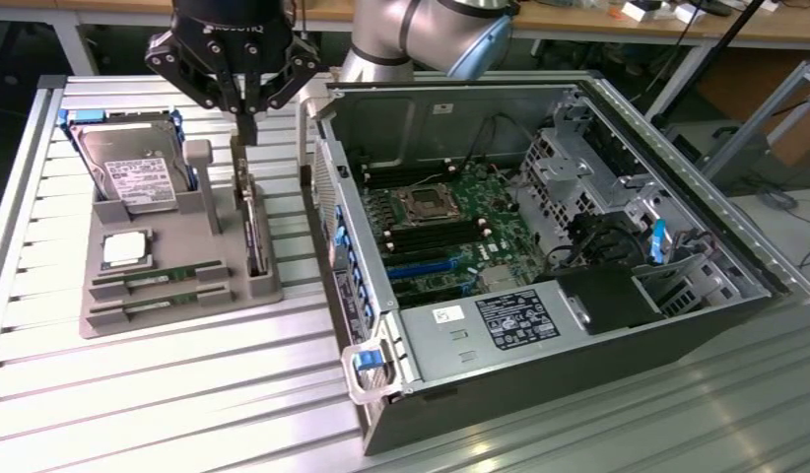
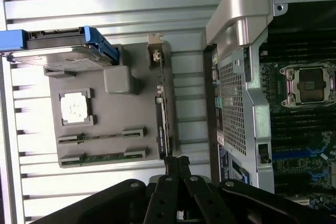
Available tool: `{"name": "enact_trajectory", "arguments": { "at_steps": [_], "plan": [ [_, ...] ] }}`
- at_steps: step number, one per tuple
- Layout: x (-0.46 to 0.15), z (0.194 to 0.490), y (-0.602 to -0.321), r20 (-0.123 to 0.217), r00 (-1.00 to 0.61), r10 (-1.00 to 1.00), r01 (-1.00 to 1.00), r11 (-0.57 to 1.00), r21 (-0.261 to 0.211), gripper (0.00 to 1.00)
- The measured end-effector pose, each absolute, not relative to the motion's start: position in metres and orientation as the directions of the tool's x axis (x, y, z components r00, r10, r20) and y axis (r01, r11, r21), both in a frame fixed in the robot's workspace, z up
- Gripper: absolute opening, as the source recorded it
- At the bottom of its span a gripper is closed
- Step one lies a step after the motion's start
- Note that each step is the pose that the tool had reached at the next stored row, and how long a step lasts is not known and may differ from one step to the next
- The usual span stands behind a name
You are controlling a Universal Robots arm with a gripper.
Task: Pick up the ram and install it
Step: 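Reach for the ram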
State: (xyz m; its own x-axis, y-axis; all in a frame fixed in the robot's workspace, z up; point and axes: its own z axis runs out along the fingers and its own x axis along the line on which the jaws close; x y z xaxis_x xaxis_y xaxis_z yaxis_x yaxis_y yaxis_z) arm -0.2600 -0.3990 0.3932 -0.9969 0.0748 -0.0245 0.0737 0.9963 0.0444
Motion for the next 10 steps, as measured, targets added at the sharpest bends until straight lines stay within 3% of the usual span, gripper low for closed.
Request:
{"name": "enact_trajectory", "arguments": {
  "at_steps": [10],
  "plan": [
    [-0.2699,0.3932,-0.3989,-0.024,-0.997,0.075,0.074,0.996,0.044,0.10]
  ]
}}
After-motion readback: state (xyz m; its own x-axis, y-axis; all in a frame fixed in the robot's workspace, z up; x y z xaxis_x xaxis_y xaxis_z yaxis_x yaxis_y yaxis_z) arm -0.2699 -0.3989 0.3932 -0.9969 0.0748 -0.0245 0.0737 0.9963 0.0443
